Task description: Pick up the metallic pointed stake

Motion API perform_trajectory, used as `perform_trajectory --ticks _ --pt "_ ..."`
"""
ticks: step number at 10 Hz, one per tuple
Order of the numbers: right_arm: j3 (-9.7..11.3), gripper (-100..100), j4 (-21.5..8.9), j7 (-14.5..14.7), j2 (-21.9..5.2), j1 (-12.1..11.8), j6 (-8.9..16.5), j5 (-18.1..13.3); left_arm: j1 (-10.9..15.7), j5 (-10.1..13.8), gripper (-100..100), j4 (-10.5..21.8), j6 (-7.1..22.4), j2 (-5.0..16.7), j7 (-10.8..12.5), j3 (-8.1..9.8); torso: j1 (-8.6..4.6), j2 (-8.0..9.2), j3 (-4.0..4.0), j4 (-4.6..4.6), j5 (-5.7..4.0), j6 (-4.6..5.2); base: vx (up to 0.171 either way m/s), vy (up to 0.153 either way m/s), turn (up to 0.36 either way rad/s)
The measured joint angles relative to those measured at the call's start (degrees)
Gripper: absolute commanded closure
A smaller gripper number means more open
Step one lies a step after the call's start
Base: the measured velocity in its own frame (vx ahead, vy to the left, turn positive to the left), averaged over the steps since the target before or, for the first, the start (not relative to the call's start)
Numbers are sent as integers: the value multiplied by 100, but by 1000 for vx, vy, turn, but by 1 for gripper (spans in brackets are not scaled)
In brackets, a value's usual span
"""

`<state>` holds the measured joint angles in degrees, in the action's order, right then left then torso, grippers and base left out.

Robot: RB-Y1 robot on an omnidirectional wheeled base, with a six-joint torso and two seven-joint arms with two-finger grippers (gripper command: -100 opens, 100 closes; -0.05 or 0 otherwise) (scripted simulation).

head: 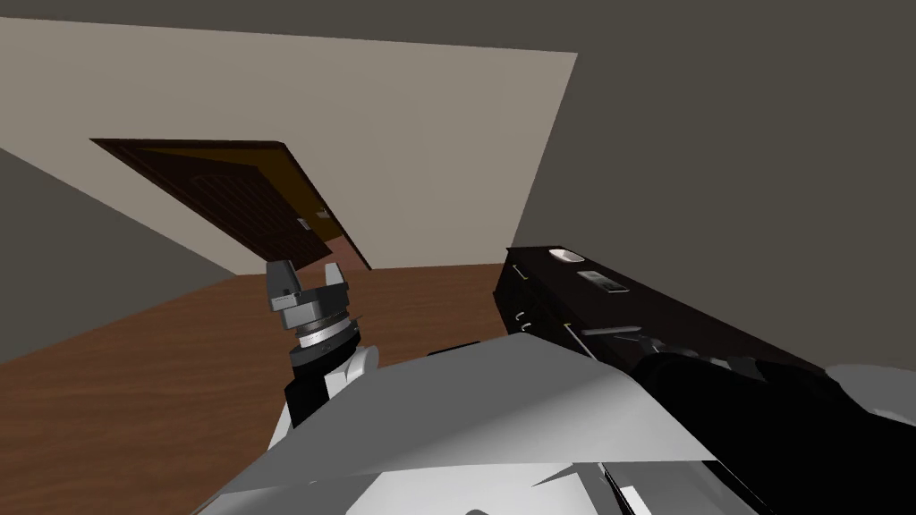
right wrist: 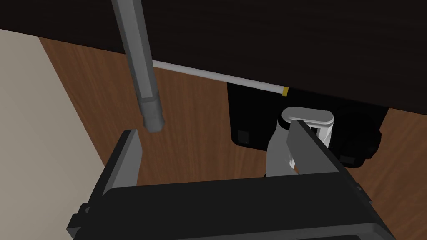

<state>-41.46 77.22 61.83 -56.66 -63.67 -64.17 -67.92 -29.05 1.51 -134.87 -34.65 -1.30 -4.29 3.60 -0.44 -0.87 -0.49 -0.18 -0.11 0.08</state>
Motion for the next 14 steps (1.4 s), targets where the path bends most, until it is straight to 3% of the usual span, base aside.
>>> perform_trajectory --ticks 3,5,8,11,13,14 --pt "-114 -100 -246 117 -98 -166 -131 -333 0 0 0 0 0 -1 0 0 19 26 13 5 3 4 125 -31 53" --pt "-83 -100 -638 404 -123 -176 -250 -625 0 0 0 0 0 0 0 0 10 15 8 3 2 2 163 -54 64" --pt "-56 -100 -1126 550 -192 -198 -368 -951 0 0 0 0 0 0 0 0 0 2 1 0 -1 3 186 -80 28" --pt "24 -100 -1771 882 -164 -167 -501 -1286 0 0 0 0 0 0 0 0 11 3 0 -1 0 4 190 -56 -6" --pt "40 -100 -1812 852 -87 -250 -490 -1450 0 0 0 0 0 -1 0 0 21 23 10 3 4 3 80 -20 -4" --pt "43 0 -1829 859 -92 -243 -495 -1453 1 0 0 0 0 -1 0 0 28 49 25 9 6 4 10 -3 3"
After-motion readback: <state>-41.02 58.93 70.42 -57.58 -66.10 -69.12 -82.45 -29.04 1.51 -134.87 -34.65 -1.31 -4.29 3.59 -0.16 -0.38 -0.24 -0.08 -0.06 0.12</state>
